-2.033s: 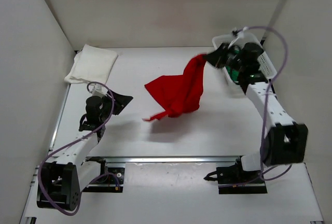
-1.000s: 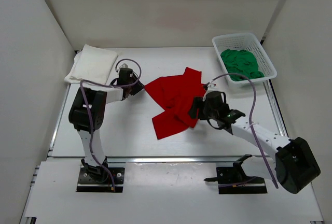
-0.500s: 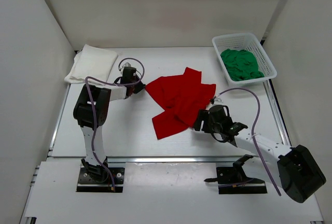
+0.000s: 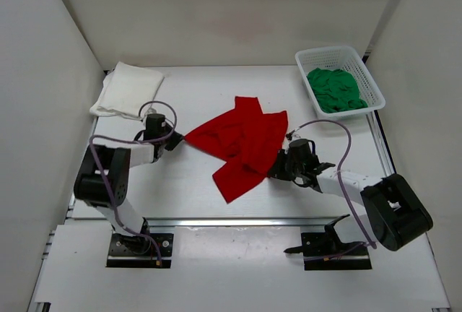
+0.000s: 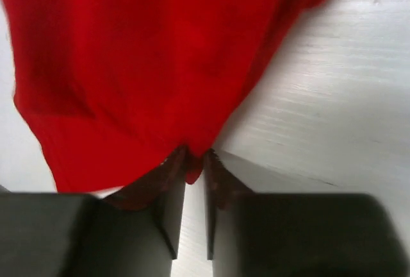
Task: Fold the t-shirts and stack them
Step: Flatten out the tshirt
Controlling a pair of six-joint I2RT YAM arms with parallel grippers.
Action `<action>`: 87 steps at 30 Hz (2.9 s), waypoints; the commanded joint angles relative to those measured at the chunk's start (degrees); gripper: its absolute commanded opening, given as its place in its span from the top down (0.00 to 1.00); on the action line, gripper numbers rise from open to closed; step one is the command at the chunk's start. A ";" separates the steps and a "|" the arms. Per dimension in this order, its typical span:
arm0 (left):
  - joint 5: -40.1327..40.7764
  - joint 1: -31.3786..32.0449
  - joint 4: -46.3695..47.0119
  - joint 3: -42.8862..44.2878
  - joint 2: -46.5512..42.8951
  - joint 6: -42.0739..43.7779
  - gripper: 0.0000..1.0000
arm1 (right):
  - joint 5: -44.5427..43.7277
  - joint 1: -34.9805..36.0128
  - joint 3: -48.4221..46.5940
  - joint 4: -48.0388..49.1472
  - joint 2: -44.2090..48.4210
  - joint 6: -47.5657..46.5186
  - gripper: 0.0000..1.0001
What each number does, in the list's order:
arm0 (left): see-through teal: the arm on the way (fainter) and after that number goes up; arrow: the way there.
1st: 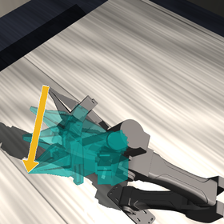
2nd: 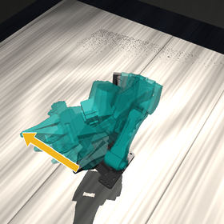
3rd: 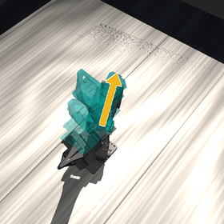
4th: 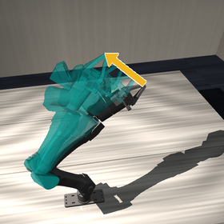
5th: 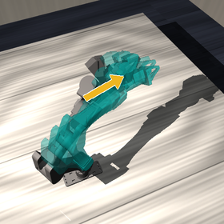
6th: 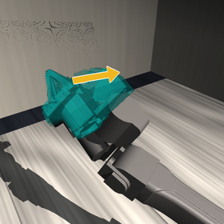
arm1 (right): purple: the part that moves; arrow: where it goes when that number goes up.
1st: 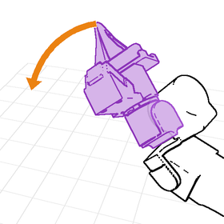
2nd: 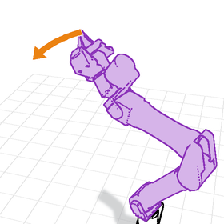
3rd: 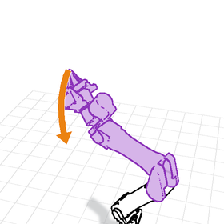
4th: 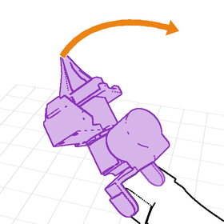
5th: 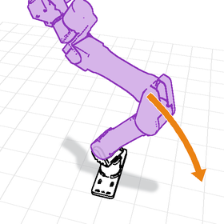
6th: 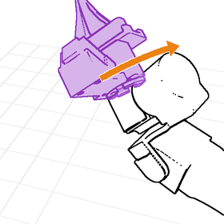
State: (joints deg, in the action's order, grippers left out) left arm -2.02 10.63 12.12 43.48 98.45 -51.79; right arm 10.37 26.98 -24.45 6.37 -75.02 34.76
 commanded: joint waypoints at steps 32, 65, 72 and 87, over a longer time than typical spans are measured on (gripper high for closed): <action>-1.23 1.41 -3.60 -22.83 -35.53 3.71 1.00 | -16.17 22.31 -22.23 -22.72 -5.74 -2.26 0.53; -0.62 2.46 -3.33 -21.95 -36.49 3.18 1.00 | -17.83 0.78 -1.93 -32.64 16.48 1.26 0.54; -2.02 2.90 -2.36 -22.13 -36.05 2.83 1.00 | -17.05 1.31 3.44 -35.46 21.59 6.54 0.60; -3.34 1.85 -1.48 -23.09 -37.11 1.87 1.00 | -17.40 4.84 1.86 -39.78 15.53 9.19 0.76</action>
State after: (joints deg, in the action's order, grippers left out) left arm -4.25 12.78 9.32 20.23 62.76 -49.63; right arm -6.70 32.16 -23.16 -28.82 -56.58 43.53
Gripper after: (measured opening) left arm 0.030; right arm 0.262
